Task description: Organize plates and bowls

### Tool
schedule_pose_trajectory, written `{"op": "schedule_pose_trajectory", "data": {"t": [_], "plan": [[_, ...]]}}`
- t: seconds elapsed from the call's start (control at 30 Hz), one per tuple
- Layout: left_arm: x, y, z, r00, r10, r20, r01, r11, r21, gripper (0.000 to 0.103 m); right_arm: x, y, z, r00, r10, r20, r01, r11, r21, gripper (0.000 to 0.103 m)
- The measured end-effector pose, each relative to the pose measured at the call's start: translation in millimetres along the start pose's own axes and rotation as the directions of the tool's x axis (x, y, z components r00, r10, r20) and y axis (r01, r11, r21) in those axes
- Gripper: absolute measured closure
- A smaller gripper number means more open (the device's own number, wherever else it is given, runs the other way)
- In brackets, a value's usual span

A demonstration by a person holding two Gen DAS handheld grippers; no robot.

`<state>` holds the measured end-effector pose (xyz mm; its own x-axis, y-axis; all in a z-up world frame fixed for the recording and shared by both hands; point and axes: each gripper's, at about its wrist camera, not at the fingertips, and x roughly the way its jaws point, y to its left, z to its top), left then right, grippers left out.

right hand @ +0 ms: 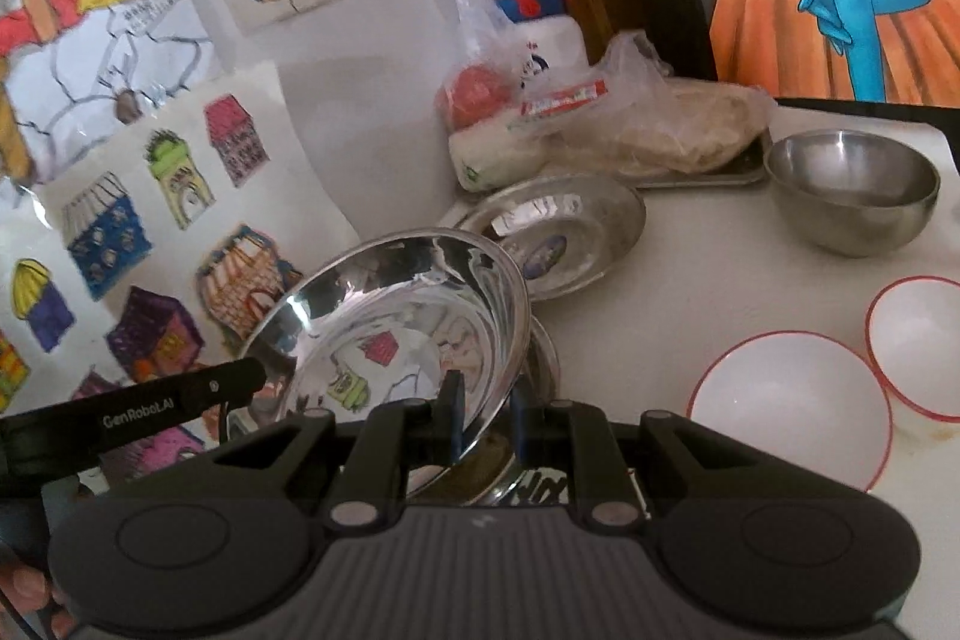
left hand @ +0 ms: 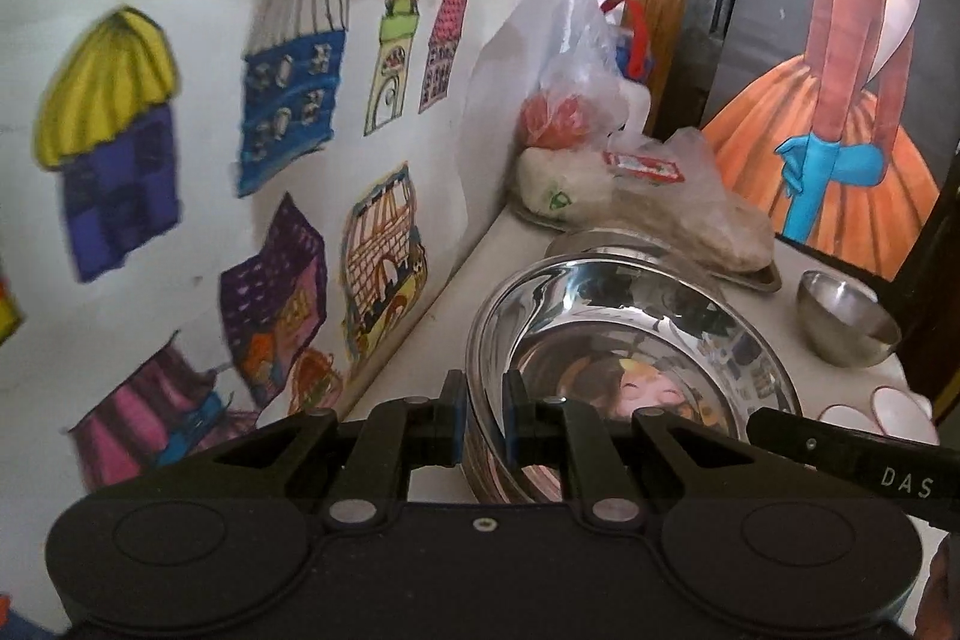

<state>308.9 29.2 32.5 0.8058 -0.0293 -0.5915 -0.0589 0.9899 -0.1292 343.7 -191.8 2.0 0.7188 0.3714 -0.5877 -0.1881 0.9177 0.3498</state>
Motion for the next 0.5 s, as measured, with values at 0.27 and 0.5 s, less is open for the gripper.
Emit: {"op": "schedule_pose_trajectory", "data": {"t": [0.27,0.5], "plan": [[19.4,-5.5,-1.4,0.997,0.054,-0.052,-0.051,0.997,0.057,0.09,16.5,4.7,-1.9,0.998,-0.039,-0.056,0.036,0.999,-0.04,0.084],[29.4,-7.9,-1.3,0.993,0.076,-0.095,-0.068,0.994,0.087,0.09,19.3,13.2,2.2,0.994,-0.08,-0.08,0.072,0.993,-0.092,0.082]]}}
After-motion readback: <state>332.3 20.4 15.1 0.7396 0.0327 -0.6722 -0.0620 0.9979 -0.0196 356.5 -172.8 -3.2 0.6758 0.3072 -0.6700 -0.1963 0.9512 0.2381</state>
